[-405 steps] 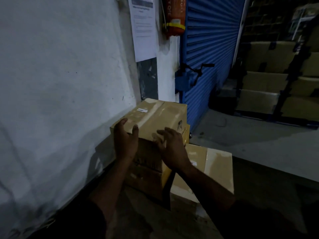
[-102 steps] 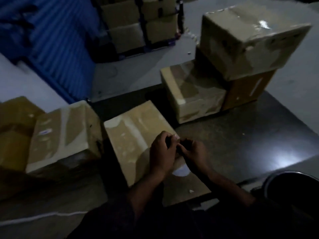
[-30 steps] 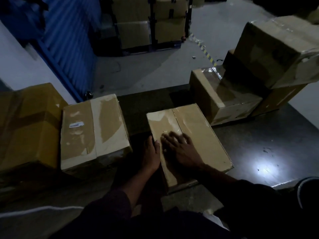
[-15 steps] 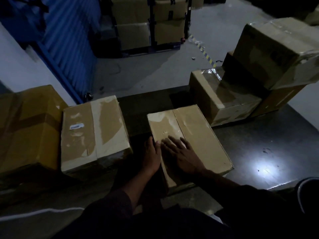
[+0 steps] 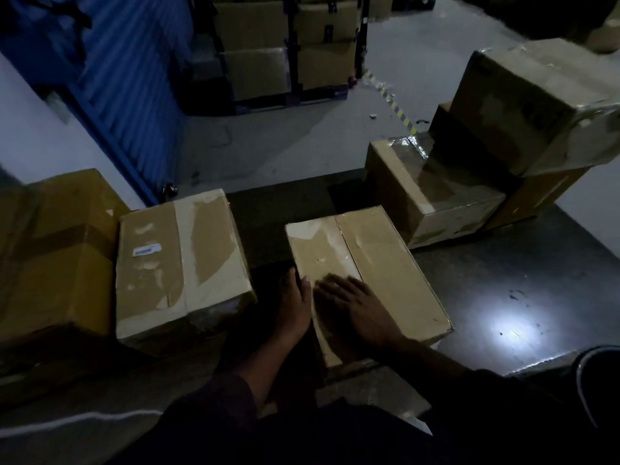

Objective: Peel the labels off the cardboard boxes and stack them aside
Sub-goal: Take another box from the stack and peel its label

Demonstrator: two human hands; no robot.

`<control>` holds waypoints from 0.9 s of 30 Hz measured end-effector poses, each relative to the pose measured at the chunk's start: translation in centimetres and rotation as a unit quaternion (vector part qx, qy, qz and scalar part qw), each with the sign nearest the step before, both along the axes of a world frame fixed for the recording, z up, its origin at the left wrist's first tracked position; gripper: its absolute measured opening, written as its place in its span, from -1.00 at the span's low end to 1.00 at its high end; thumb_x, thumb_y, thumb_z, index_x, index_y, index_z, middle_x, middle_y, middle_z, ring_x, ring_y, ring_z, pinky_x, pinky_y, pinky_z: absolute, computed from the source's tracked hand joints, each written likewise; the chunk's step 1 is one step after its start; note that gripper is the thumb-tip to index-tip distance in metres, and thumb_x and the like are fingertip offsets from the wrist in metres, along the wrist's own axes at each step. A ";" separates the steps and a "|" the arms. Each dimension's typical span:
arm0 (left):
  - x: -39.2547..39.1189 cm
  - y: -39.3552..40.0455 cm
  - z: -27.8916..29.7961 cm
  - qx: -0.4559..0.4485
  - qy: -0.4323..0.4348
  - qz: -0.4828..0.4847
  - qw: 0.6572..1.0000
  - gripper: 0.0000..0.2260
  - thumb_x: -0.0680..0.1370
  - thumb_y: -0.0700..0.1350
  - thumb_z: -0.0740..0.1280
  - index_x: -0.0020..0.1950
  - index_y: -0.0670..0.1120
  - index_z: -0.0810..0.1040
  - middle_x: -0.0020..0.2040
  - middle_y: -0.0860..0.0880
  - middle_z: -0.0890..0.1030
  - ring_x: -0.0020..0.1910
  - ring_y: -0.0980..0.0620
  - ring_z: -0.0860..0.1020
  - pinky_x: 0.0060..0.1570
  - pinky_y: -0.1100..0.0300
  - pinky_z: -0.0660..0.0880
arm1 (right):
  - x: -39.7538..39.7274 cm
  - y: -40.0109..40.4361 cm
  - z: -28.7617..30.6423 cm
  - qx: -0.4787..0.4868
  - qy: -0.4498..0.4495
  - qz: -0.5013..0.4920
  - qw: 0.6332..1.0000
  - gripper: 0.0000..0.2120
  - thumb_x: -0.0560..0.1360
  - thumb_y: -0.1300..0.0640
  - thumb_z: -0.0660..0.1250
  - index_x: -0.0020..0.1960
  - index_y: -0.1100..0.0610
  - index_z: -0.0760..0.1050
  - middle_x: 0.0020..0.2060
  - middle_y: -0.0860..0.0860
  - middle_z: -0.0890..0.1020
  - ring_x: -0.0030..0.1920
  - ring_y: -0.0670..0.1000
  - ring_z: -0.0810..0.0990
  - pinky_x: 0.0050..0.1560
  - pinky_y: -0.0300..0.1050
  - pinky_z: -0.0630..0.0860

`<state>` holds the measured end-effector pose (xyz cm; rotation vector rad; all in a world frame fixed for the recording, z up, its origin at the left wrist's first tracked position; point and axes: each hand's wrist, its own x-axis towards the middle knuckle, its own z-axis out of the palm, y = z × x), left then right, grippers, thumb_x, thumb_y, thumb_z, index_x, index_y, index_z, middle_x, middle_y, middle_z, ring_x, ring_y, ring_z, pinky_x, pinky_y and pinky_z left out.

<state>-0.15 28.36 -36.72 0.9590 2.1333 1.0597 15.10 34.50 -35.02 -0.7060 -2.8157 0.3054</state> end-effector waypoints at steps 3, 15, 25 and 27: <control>0.0 0.0 0.3 0.005 -0.017 0.002 1.000 -0.54 0.70 0.00 0.09 0.58 -0.10 0.16 0.49 -0.15 0.30 0.43 -0.11 0.34 0.22 0.21 0.23 | 1.2 0.2 1.2 -0.079 0.135 -0.078 0.985 -0.65 0.50 0.18 0.37 0.27 0.02 0.55 0.29 -0.01 0.56 0.33 -0.09 0.43 0.30 -0.18 0.36; 0.5 1.5 -1.3 -0.004 -0.209 0.143 0.968 -0.27 0.55 0.35 0.17 0.57 -0.08 0.21 0.44 -0.19 0.41 0.37 -0.20 0.43 0.35 -0.20 0.39 | 7.7 3.4 2.4 -0.120 0.145 -0.429 0.884 -0.75 0.48 0.21 0.39 0.15 0.09 0.57 0.14 0.08 0.55 0.15 0.09 0.49 0.06 -0.12 0.38; 0.5 2.6 1.6 0.094 -0.253 0.235 0.934 -0.59 0.66 0.04 0.21 0.44 -0.14 0.43 0.37 -0.17 0.49 0.28 -0.16 0.47 0.18 0.02 0.40 | 8.1 3.6 4.0 -0.143 0.157 -0.337 0.917 -0.57 0.53 0.10 0.33 0.34 -0.18 0.35 0.33 -0.14 0.42 0.27 -0.11 0.45 0.07 -0.40 0.28; -0.5 3.9 3.2 0.130 -0.254 0.238 0.928 -0.62 0.66 0.03 0.22 0.40 -0.13 0.47 0.33 -0.11 0.50 0.24 -0.06 0.47 0.16 0.06 0.39 | 7.3 5.3 5.4 -0.156 0.184 -0.326 0.914 -0.59 0.55 0.15 0.32 0.37 -0.05 0.39 0.40 -0.05 0.40 0.34 0.00 0.44 0.22 -0.21 0.36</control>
